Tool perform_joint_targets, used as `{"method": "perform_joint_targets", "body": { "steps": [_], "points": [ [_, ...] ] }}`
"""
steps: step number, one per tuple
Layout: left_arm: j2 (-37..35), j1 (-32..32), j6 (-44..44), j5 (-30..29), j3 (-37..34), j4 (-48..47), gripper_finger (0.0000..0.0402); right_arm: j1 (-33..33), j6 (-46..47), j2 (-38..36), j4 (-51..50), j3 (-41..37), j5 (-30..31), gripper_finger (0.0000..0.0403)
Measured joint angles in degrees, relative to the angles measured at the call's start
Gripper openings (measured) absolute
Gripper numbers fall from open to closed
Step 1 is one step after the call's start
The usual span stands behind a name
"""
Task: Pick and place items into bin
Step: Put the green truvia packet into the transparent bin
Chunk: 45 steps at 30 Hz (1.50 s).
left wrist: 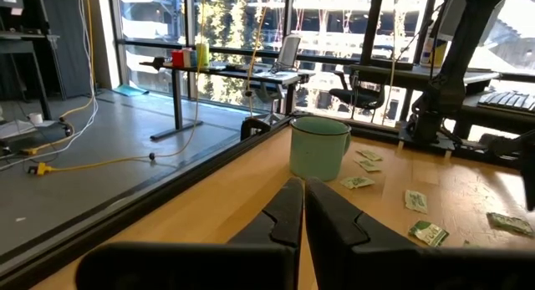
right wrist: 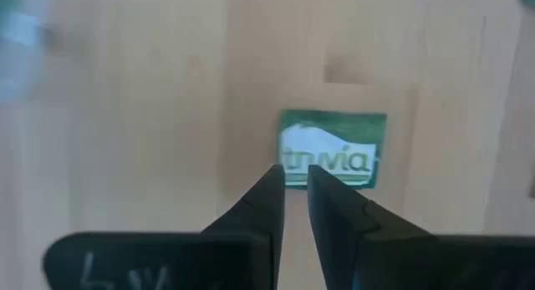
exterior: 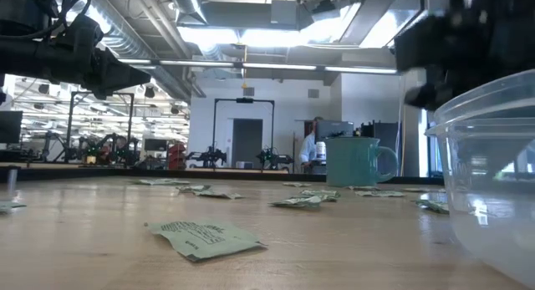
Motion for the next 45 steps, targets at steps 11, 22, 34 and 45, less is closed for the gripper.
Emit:
{"method": "perform_joint_targets", "body": {
  "steps": [11, 22, 34, 45],
  "points": [
    [0.00, 0.01, 0.01, 0.00, 0.00, 0.00, 0.0012, -0.07, -1.07, 0.01, 3.12, -2.59, -0.07, 0.0060],
    [0.00, 0.01, 0.01, 0.00, 0.00, 0.00, 0.0011, -0.17, 0.21, 0.00, 3.28, -2.59, -0.09, 0.0065],
    [-0.01, 0.00, 0.01, 0.00, 0.00, 0.00, 0.0010, -0.17, 0.32, 0.02, 3.45, -2.59, -0.18, 0.0127],
    [-0.01, 0.00, 0.01, -0.01, 0.00, 0.00, 0.0009, -0.28, 3.28, 0.02, 3.94, -2.59, -0.20, 0.0129]
  ]
}}
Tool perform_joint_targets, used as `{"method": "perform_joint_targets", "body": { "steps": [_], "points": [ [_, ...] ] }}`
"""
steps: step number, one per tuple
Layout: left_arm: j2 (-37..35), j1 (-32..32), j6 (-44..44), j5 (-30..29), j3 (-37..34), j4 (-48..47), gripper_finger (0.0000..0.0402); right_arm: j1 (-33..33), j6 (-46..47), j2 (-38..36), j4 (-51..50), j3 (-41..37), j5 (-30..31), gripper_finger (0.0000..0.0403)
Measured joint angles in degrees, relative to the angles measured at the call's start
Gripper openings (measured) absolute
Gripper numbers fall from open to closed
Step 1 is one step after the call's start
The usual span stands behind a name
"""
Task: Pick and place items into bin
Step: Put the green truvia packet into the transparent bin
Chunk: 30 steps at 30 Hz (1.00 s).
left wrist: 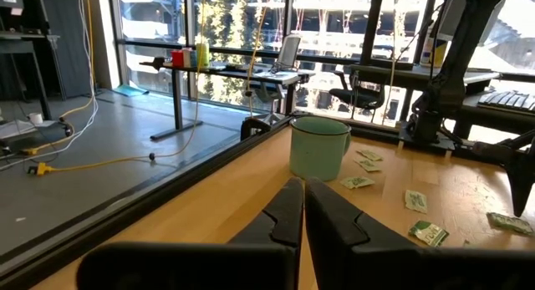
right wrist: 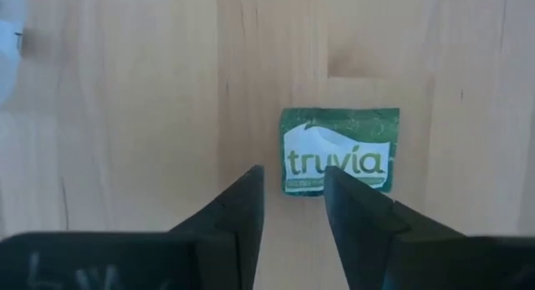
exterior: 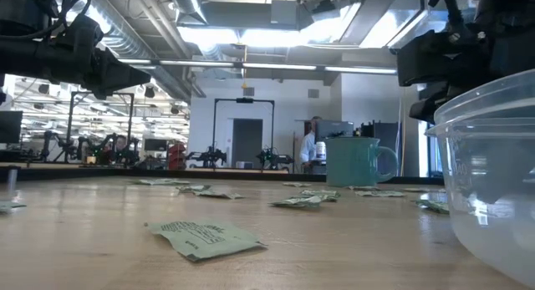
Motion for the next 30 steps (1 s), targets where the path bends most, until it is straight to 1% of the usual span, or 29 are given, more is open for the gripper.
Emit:
{"method": "perform_joint_targets", "body": {
  "steps": [3, 9, 17, 19, 20, 22, 25, 27, 30],
  "points": [
    [0.00, -0.01, 0.01, 0.00, 0.00, 0.00, 0.0008, 0.00, -0.04, 0.00, -0.10, -0.21, -0.01, 0.0120],
    [0.01, -0.01, 0.02, -0.01, 0.00, 0.00, 0.0008, 0.00, 0.03, -0.03, 2.15, -3.12, -0.41, 0.0100],
    [0.00, 0.01, 0.00, 0.03, -0.01, 0.33, 0.0013, 0.03, 0.11, -0.15, 3.27, -3.87, -0.37, 0.0090],
    [-0.01, -0.17, -0.04, 1.05, 0.00, 0.50, 0.0012, 0.03, 0.11, -0.15, 3.31, -3.89, -0.37, 0.0089],
    [0.03, -0.39, -0.01, 2.58, 0.00, 0.54, 0.0011, 0.02, 0.12, -0.15, 3.31, -3.90, -0.39, 0.0089],
    [0.72, -1.40, -0.15, 7.48, 0.00, 1.52, 0.0011, 0.02, 0.13, -0.13, 3.35, -3.91, -0.39, 0.0089],
    [2.58, -4.35, -2.73, 14.72, -0.02, 5.00, 0.0013, 0.00, 0.09, -0.13, 3.40, -3.93, -0.42, 0.0089],
    [4.30, -7.23, -3.96, 15.61, 0.00, 7.37, 0.0013, -0.13, 0.05, -0.11, 3.44, -3.96, -0.48, 0.0089],
    [8.13, -12.58, -4.04, 12.44, 0.00, 10.11, 0.0012, -0.40, 0.00, -0.11, 3.49, -3.98, -0.57, 0.0089]
  ]
}}
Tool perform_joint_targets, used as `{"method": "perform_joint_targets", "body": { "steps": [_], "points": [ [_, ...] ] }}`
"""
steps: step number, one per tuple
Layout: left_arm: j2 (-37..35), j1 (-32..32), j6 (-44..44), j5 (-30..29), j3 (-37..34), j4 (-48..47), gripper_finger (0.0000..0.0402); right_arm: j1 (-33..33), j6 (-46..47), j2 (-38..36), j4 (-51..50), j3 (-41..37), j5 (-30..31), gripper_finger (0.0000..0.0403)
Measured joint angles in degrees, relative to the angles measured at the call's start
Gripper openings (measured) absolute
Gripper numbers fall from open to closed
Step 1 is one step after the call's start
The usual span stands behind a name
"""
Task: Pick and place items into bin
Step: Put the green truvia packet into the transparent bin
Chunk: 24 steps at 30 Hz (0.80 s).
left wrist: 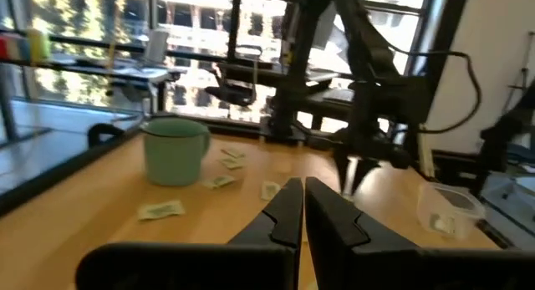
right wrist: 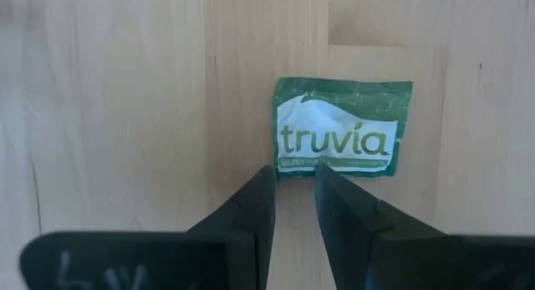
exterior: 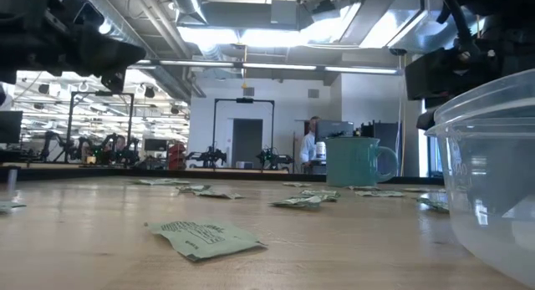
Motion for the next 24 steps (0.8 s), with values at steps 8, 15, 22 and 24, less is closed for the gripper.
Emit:
{"method": "perform_joint_targets", "body": {
  "steps": [8, 15, 22, 24],
  "points": [
    [17.36, -14.45, 1.11, -11.65, -0.02, 17.29, 0.0015, -0.38, -0.11, 0.04, 0.39, -0.04, -0.20, 0.0089],
    [35.46, -23.30, 0.17, -20.17, 0.30, 32.75, 0.0016, -0.40, 0.09, 0.09, 0.54, -0.07, -0.15, 0.0089],
    [53.87, -28.22, 3.28, -23.04, 10.04, 33.61, 0.0015, -0.63, 2.10, 0.09, 0.09, -0.04, -0.09, 0.0089],
    [58.40, -28.45, 6.10, -22.53, 13.68, 33.62, 0.0016, -1.02, 2.86, 0.10, 0.07, -0.02, -0.35, 0.0089]
  ]
}}
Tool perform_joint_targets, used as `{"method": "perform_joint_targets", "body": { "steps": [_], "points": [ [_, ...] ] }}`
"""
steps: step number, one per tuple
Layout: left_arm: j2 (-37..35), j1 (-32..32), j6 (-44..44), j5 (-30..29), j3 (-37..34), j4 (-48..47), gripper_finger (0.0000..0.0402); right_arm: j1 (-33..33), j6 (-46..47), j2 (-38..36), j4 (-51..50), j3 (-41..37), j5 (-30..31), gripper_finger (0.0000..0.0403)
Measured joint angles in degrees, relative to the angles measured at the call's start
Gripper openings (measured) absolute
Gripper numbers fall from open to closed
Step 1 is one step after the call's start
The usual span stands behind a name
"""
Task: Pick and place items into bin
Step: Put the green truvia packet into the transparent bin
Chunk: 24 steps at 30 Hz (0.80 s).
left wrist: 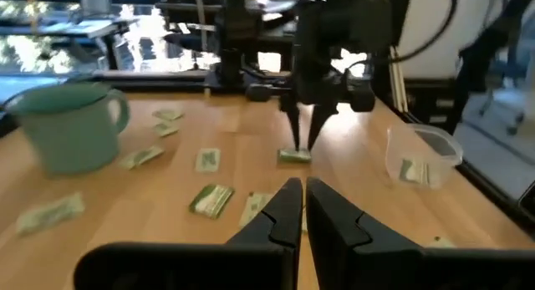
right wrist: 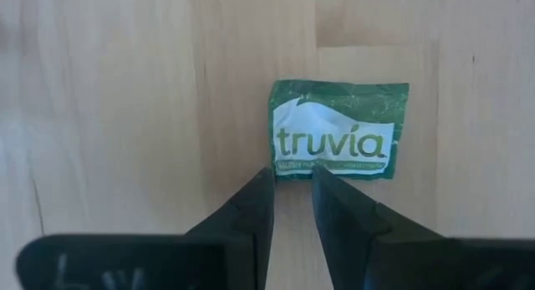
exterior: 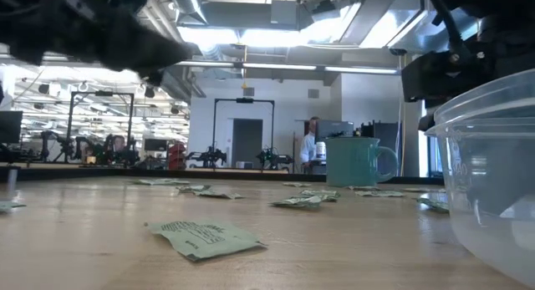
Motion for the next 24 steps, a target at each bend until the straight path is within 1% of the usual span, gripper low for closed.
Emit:
{"method": "perform_joint_targets", "body": {
  "steps": [3, 6, 10, 14, 19, 24],
  "points": [
    [5.32, 0.04, 0.97, 0.06, 4.96, 0.03, 0.0015, -0.61, 0.07, 0.01, -0.13, 0.02, -1.40, 0.0089],
    [9.46, -0.04, -0.84, 0.26, 8.99, 0.03, 0.0015, -0.78, 0.09, 0.01, -0.32, 0.02, -2.19, 0.0089],
    [13.73, -1.06, -2.11, 3.77, 13.19, 0.04, 0.0016, -0.76, 0.43, 0.01, -0.28, 0.02, -2.21, 0.0089],
    [17.15, -3.04, -2.07, 6.23, 15.84, 0.03, 0.0015, -0.74, 0.42, 0.01, -0.09, 0.00, -2.26, 0.0089],
    [21.16, -6.46, -4.03, 6.23, 17.76, 0.07, 0.0015, -0.74, 1.87, 0.05, 0.00, 0.00, -2.38, 0.0085],
    [24.60, -10.03, -4.55, 5.15, 18.08, 0.09, 0.0015, -0.74, 2.38, 0.05, -0.16, -0.02, -2.33, 0.0062]
  ]
}}
